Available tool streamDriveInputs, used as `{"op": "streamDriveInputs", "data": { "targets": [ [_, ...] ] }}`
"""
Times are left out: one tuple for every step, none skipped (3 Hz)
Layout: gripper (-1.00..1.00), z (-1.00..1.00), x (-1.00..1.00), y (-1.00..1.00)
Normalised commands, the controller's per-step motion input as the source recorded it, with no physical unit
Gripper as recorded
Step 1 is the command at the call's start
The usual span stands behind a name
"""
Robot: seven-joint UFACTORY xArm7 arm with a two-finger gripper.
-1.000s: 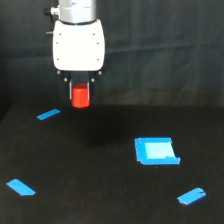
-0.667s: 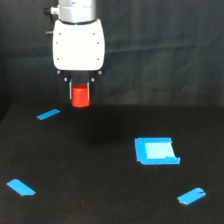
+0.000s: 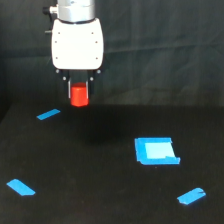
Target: Pick up the red object from the table
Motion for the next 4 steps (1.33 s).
{"op": "streamDriveInputs", "data": {
  "targets": [
    [-1.0, 0.06, -0.03, -0.06],
    [-1.0, 0.01, -0.03, 0.01],
    [-1.0, 0.05, 0.02, 0.0],
    [-0.98, -0.12, 0.09, -0.09]
  ]
}}
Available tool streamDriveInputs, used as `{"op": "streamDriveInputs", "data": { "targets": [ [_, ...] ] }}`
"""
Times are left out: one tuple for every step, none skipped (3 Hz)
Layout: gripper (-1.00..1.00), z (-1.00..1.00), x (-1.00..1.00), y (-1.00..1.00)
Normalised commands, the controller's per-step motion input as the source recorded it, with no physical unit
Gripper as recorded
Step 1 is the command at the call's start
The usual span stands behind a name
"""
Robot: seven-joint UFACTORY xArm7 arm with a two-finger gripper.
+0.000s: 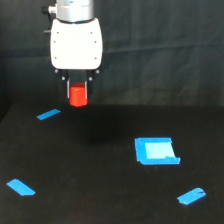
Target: Pick up the red object from the table
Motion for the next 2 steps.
{"op": "streamDriveInputs", "data": {
  "targets": [
    [-1.0, -0.07, 0.11, 0.07],
    [-0.98, 0.0, -0.06, -0.02]
  ]
}}
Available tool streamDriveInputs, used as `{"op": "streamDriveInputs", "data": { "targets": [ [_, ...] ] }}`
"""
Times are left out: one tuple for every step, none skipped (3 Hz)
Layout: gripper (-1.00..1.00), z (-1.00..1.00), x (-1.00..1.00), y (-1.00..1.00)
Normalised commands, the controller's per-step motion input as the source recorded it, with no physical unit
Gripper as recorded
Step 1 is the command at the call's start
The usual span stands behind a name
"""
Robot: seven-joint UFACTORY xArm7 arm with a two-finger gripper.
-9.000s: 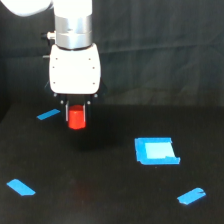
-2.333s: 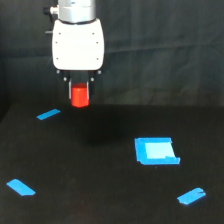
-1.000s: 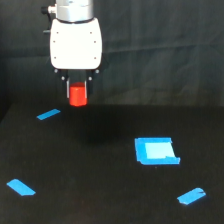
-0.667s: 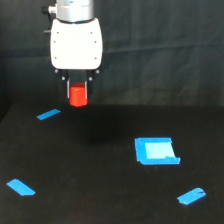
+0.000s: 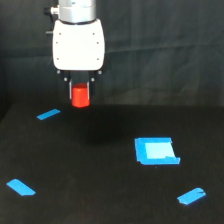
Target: Pick up the red object from the table
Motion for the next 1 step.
{"op": "streamDriveInputs", "data": {
  "targets": [
    [-1.0, 0.11, -0.13, -0.01]
  ]
}}
